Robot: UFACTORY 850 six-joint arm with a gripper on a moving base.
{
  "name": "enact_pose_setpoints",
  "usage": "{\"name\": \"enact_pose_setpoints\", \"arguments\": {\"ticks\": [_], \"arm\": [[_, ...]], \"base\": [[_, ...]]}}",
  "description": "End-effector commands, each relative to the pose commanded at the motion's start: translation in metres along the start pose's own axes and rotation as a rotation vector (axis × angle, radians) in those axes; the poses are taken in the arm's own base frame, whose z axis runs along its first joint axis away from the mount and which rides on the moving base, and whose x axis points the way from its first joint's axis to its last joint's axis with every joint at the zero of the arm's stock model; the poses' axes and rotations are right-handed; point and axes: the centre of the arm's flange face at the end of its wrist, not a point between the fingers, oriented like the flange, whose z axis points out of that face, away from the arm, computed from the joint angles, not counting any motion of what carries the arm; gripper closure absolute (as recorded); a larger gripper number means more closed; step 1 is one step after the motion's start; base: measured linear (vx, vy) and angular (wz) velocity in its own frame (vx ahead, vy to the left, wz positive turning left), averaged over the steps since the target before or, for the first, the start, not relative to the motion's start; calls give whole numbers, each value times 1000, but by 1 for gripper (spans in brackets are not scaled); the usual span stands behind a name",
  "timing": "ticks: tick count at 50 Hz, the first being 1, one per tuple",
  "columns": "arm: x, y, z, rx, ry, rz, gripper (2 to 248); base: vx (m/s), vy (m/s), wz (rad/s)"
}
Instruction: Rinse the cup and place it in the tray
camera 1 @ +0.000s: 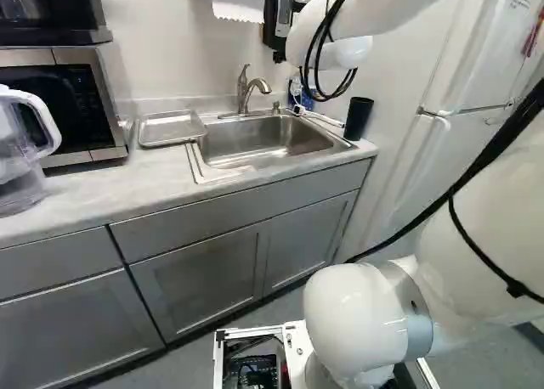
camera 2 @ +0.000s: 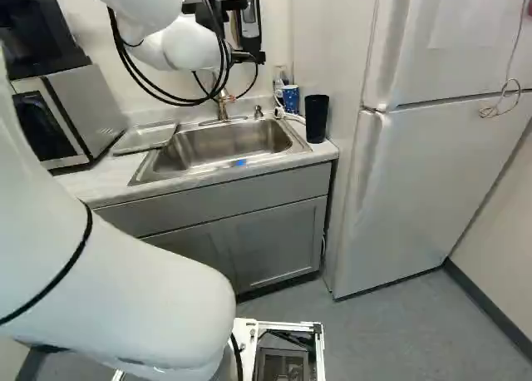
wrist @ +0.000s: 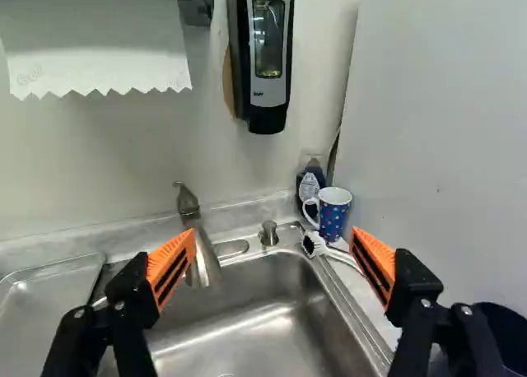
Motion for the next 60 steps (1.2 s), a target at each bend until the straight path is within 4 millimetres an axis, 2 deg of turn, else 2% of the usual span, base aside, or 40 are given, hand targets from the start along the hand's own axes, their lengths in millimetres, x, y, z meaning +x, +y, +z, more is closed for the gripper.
{"name": "enact_pose_setpoints", "arguments": {"ticks": [21,60], "arm": [[4,-5,21,10,-6,-1,3],[10,-28,72,52,-44,-8,3]], "base": [[0,0,0],[0,0,0]]}}
